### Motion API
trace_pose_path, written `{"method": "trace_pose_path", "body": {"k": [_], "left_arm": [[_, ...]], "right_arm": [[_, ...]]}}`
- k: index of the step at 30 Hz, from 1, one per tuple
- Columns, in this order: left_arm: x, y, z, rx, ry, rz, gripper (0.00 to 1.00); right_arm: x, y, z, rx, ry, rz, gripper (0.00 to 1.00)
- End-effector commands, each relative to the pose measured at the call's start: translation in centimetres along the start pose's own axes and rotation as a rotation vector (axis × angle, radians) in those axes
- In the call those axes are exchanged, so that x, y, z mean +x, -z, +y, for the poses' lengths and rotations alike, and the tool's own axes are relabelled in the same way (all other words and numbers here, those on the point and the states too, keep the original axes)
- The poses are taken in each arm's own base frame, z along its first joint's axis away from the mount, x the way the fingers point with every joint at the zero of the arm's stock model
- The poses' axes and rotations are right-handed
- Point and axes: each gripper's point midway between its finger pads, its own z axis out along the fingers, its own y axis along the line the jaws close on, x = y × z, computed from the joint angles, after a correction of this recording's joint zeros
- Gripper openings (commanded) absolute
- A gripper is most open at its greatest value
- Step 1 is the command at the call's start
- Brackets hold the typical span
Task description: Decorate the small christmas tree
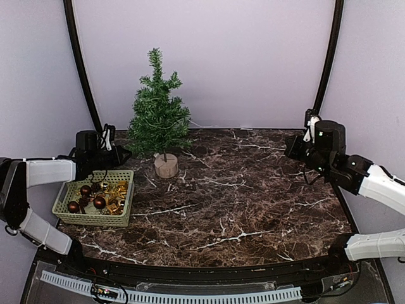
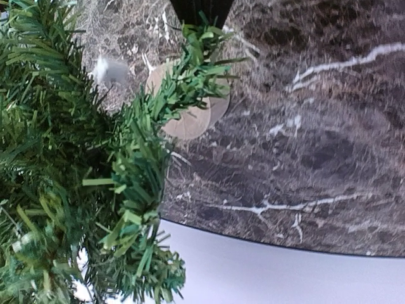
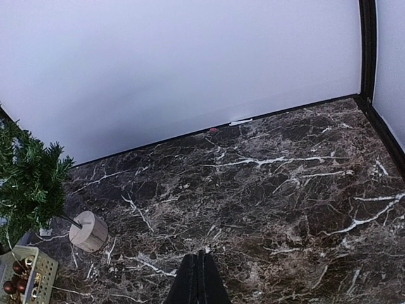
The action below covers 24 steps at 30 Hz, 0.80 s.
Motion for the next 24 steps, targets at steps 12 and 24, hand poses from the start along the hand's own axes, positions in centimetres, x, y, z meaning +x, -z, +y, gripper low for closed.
{"method": "trace_pose_path", "body": {"k": [12,24], "left_arm": [[-8.8,3.6,-0.5,-0.157,-0.169,-0.189,0.7],[-10.2,8.5,-11.7,0.152,-0.254,-0.226,0.79]], "right_arm": [[-18.1,-2.7,9.9,-0.049,0.152,-0.22,0.0],[-21.8,-8.5,16.5,-0.197,0.093,-0.264,0.0]]}}
